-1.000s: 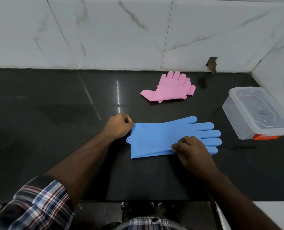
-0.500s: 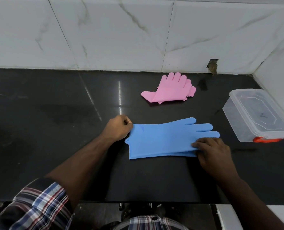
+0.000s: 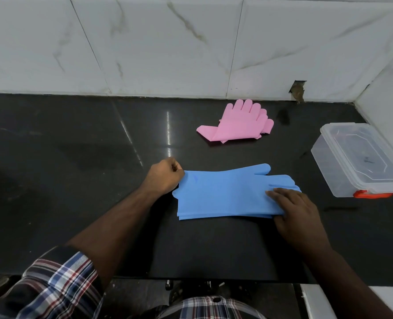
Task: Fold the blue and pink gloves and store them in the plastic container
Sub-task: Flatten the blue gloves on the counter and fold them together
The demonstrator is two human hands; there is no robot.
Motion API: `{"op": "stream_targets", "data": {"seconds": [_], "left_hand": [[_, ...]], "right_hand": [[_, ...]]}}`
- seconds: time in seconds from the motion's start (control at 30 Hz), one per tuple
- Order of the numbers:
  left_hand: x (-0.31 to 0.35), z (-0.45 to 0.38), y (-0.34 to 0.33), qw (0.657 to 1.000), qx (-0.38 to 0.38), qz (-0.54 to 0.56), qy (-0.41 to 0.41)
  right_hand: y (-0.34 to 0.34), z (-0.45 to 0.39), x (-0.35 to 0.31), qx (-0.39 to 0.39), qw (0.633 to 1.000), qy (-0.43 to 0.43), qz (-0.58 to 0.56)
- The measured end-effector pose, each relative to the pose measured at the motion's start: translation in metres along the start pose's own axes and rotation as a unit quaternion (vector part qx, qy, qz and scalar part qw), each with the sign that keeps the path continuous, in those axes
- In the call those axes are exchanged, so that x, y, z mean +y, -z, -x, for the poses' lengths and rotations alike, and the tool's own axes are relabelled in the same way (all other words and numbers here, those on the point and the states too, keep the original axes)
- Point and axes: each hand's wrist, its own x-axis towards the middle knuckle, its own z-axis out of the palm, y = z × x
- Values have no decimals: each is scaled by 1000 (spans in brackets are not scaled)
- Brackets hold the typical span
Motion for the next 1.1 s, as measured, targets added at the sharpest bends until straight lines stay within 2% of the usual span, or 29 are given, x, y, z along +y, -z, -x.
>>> {"op": "stream_targets", "data": {"seconds": [0.13, 0.33, 0.43, 0.57, 0.63, 0.7, 0.8, 0.9, 1.0, 1.1], "left_hand": [[0, 3, -1, 1000, 3, 13, -8], [-1, 8, -4, 1000, 0, 2, -20], [-1, 9, -6, 1000, -6, 9, -20], [-3, 8, -7, 1000, -12, 9, -25], [-5, 9, -10, 999, 3, 5, -44], [-7, 13, -16, 993, 55, -39, -99], [1, 27, -31, 959, 107, -136, -224], [10, 38, -51, 935, 42, -208, -284], [9, 39, -64, 916, -30, -303, -262], [-2, 37, -66, 905, -50, -342, -250]], "right_hand": [[5, -8, 6, 39, 999, 10, 2], [16, -19, 23, 101, 986, 124, 49], [6, -19, 36, 67, 985, 149, 59], [4, -6, 42, -109, 991, 58, 46], [11, -7, 41, -148, 989, 12, -10], [18, -12, 35, -129, 988, -27, -82], [24, -25, 18, -34, 986, -66, -150], [15, -48, -13, 17, 986, -64, -151], [-12, -68, -41, -57, 994, -7, -97], [-37, -68, -50, -130, 991, -23, -3]]}}
